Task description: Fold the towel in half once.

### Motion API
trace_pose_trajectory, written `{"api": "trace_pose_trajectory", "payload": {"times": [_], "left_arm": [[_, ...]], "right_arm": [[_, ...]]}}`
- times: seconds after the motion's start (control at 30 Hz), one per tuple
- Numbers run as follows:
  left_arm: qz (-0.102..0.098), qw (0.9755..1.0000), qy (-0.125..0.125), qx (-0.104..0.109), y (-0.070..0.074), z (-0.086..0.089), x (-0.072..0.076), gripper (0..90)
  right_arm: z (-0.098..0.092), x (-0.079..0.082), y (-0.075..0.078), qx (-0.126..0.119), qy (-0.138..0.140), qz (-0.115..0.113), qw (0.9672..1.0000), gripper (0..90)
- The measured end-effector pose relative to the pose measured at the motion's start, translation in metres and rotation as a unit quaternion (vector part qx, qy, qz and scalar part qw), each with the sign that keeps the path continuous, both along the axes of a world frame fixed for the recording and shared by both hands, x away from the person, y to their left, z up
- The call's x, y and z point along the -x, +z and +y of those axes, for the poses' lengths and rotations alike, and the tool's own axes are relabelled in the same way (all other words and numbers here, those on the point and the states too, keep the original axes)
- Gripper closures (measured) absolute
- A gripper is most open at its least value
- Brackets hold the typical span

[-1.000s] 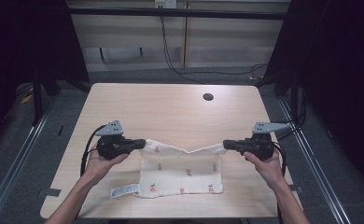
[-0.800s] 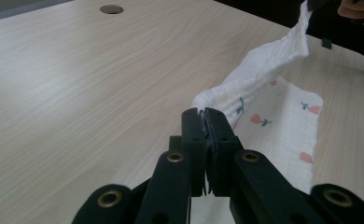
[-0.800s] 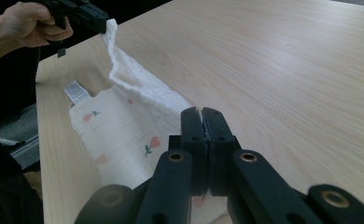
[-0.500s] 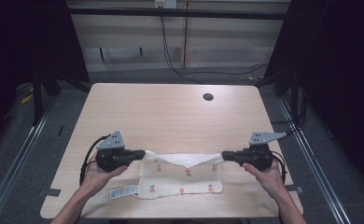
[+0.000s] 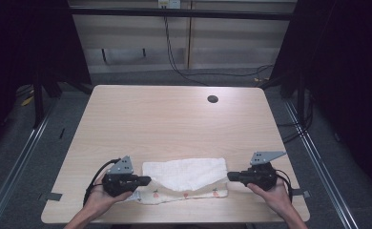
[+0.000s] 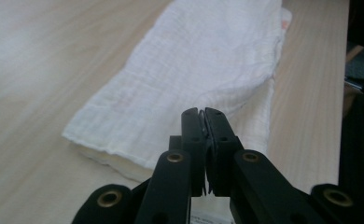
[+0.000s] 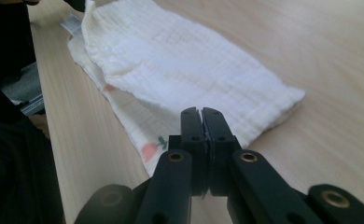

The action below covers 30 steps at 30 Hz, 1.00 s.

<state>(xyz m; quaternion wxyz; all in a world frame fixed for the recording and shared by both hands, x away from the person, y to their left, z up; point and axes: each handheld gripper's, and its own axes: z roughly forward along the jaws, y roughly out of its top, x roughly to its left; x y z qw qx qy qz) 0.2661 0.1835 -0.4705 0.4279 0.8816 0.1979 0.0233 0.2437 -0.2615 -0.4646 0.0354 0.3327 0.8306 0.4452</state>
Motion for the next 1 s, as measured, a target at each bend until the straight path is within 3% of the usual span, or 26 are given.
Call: {"api": "trace_pose_trajectory", "payload": {"times": [0.1,0.33,0.43,0.53,0.57,0.63,0.73,0.9,0.97,1.0], "left_arm": [[0.005,0.9999,-0.003,-0.016,-0.004,-0.001,0.000,87.5],[0.021,0.9990,-0.014,-0.038,-0.013,-0.003,0.005,85.8],[0.025,0.9990,-0.013,-0.036,-0.013,-0.002,0.009,82.6],[0.037,0.9991,-0.011,-0.019,-0.009,0.001,0.014,78.5],[0.031,0.9993,-0.014,-0.017,-0.008,0.003,0.016,78.3],[0.041,0.9991,-0.013,-0.002,-0.006,0.007,0.017,75.3],[0.034,0.9994,-0.002,0.005,-0.003,0.013,0.013,68.5],[0.040,0.9990,0.020,0.003,-0.009,0.008,-0.009,62.2],[0.027,0.9992,0.025,-0.012,-0.011,0.005,-0.016,61.4],[0.033,0.9991,0.025,-0.013,-0.014,0.005,-0.019,60.2]], "right_arm": [[0.001,0.000,-0.007,0.020,-0.005,0.010,0.9997,88.2],[0.005,0.007,-0.017,0.036,-0.004,0.026,0.9990,86.5],[0.006,0.012,-0.020,0.038,-0.002,0.029,0.9988,83.8],[0.009,0.017,-0.022,0.050,0.005,0.040,0.9979,80.6],[0.009,0.018,-0.023,0.049,0.008,0.040,0.9980,79.3],[0.010,0.021,-0.019,0.050,0.010,0.038,0.9979,72.5],[0.016,0.027,-0.008,0.041,0.015,0.023,0.9988,69.4],[0.032,0.009,-0.002,0.042,0.011,0.018,0.9989,62.7],[0.043,-0.002,-0.006,0.044,0.015,0.015,0.9988,61.0],[0.049,-0.008,-0.007,0.050,0.016,0.012,0.9986,59.2]]}}
